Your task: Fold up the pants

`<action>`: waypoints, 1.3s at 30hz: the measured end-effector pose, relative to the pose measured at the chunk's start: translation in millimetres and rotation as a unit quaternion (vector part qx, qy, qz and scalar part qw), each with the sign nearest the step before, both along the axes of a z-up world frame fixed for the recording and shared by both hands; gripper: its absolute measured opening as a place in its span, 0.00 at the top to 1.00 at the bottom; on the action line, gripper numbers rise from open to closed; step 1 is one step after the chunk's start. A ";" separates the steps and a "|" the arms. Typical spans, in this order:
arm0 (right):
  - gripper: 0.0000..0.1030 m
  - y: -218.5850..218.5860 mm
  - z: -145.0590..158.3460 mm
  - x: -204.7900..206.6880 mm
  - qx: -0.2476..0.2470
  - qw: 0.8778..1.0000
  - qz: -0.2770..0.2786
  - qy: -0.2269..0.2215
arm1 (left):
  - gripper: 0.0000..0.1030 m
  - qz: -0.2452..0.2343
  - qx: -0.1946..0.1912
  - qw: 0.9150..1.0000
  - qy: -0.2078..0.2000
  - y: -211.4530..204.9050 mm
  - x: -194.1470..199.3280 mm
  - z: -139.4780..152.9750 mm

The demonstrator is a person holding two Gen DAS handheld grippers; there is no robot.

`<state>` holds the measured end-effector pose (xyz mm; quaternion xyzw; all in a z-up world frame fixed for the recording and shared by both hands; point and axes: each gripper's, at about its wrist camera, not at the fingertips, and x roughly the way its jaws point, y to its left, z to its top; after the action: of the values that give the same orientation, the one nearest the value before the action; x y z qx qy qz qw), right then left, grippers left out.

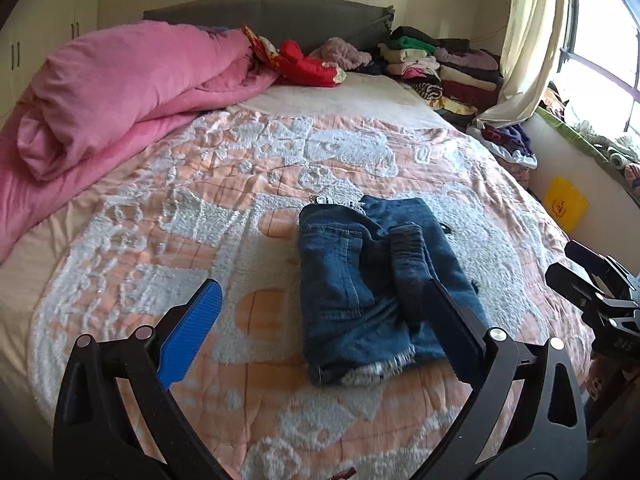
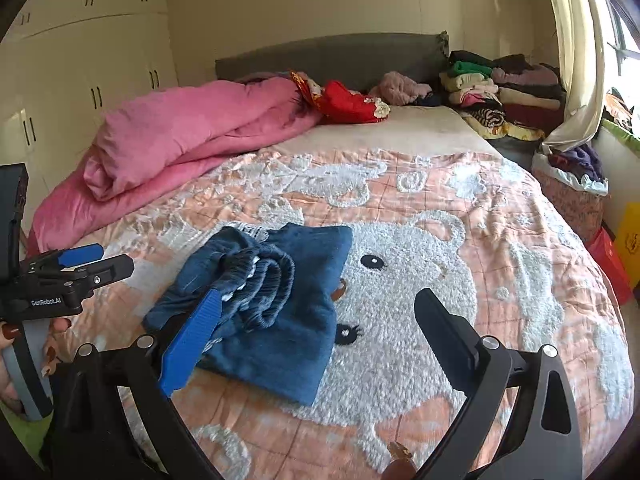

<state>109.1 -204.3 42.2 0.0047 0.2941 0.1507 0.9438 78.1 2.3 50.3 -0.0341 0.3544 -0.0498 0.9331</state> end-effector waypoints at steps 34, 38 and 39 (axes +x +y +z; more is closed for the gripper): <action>0.04 -4.1 -51.9 -58.5 -0.027 0.997 -0.015 0.070 | 0.09 -0.010 -0.010 0.997 0.076 -3.1 -58.7 -59.1; 0.04 -6.1 -50.6 -59.2 -0.026 0.997 -0.017 0.070 | 0.09 -0.008 -0.008 0.997 0.077 -2.0 -58.2 -58.4; 0.04 -5.9 -50.5 -59.5 -0.025 0.997 -0.018 0.070 | 0.09 -0.007 -0.007 0.997 0.077 -2.0 -58.1 -58.3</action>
<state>49.6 -210.2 -8.3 -0.0037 0.3631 0.1259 0.9232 19.9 0.3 -8.0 -0.0422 0.4254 -0.0566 0.9022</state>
